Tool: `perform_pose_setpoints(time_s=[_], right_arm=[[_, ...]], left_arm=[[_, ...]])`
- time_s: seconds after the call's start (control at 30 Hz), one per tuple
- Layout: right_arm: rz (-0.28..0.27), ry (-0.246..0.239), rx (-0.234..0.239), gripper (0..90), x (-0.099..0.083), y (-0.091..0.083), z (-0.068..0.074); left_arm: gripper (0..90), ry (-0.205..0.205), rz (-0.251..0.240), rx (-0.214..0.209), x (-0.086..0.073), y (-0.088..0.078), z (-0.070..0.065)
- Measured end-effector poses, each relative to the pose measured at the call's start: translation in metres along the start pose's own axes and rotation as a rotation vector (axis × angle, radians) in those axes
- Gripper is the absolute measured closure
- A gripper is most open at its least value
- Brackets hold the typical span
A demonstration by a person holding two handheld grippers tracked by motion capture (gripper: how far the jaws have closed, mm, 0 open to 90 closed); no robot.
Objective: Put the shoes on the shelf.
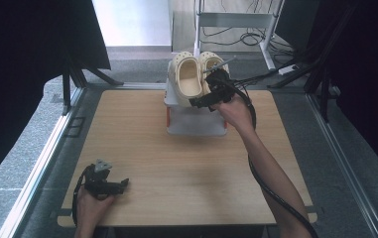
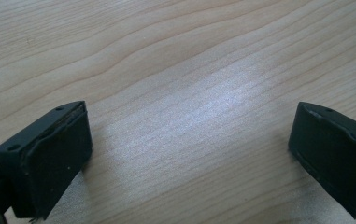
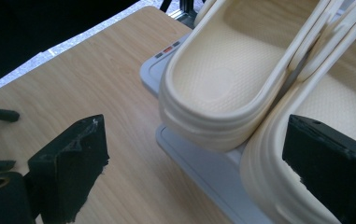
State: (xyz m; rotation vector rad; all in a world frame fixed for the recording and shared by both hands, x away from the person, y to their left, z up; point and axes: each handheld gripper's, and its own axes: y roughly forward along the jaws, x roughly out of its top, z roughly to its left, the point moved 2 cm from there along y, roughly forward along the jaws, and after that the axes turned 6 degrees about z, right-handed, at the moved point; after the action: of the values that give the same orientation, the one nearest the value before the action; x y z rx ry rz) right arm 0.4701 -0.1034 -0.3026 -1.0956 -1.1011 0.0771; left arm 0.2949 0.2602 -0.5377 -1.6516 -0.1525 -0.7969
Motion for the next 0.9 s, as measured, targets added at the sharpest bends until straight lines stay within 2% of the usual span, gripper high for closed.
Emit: perform_pose_setpoints(time_s=[0.33,0.63,0.9], right_arm=[[-0.022,0.000,0.036,6.6,-0.027,-0.011,0.006],[-0.027,-0.002,0.043,7.2,-0.050,-0.016,0.006],[-0.032,-0.012,0.031,7.1,-0.073,-0.022,0.008]], left_arm=[[0.0,-0.004,-0.002,0.000,0.000,0.000,-0.001],[0.0,-0.004,-0.002,0.000,0.000,0.000,-0.001],[0.0,-0.004,-0.003,0.001,0.000,0.000,-0.001]])
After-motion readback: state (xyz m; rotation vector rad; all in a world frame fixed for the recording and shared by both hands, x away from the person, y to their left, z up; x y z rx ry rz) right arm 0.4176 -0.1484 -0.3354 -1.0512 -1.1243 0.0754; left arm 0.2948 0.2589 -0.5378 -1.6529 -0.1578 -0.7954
